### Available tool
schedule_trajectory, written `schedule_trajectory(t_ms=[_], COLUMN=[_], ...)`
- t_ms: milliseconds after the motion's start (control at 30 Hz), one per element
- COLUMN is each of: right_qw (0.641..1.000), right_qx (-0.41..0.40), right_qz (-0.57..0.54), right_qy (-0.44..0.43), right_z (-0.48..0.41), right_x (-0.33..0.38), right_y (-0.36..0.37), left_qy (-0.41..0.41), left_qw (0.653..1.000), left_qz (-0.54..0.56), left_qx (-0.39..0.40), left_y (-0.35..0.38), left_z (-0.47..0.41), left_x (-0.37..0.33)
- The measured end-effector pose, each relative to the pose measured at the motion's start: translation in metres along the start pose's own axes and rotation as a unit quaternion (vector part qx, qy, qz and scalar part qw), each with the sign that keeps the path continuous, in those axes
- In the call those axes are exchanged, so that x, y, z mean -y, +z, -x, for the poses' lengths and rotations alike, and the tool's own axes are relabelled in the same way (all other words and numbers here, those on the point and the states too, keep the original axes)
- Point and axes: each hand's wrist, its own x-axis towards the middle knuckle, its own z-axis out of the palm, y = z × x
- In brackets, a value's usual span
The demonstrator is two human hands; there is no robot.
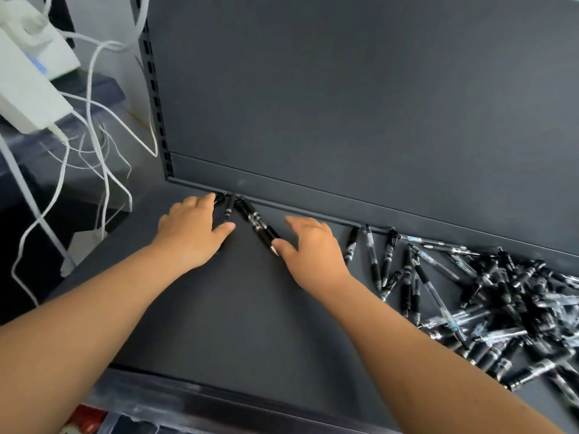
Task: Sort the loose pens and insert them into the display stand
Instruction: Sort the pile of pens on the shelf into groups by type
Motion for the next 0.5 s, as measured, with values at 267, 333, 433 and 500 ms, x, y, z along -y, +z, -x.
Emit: schedule_trajectory(t_ms=[267, 333, 433, 500], right_qw=[0.997, 0.994, 0.987, 0.983], right_qx=[-0.072, -0.094, -0.111, -0.104], right_qz=[0.034, 0.040, 0.067, 0.096], right_qy=[0.019, 0.044, 0.092, 0.118], right_z=[0.023, 0.028, 0.034, 0.034], right_x=[-0.056, -0.076, -0.103, -0.116], right_y=[-0.051, -0.064, -0.076, -0.077], left_qy=[0.133, 0.164, 0.180, 0.179], left_qw=[0.988, 0.984, 0.980, 0.981], left_qz=[0.019, 0.061, 0.083, 0.062], left_qx=[-0.072, -0.046, 0.010, 0.029], left_y=[-0.002, 0.002, 0.016, 0.026], left_z=[0.027, 0.037, 0.047, 0.050], left_x=[-0.076, -0.101, -0.131, -0.147])
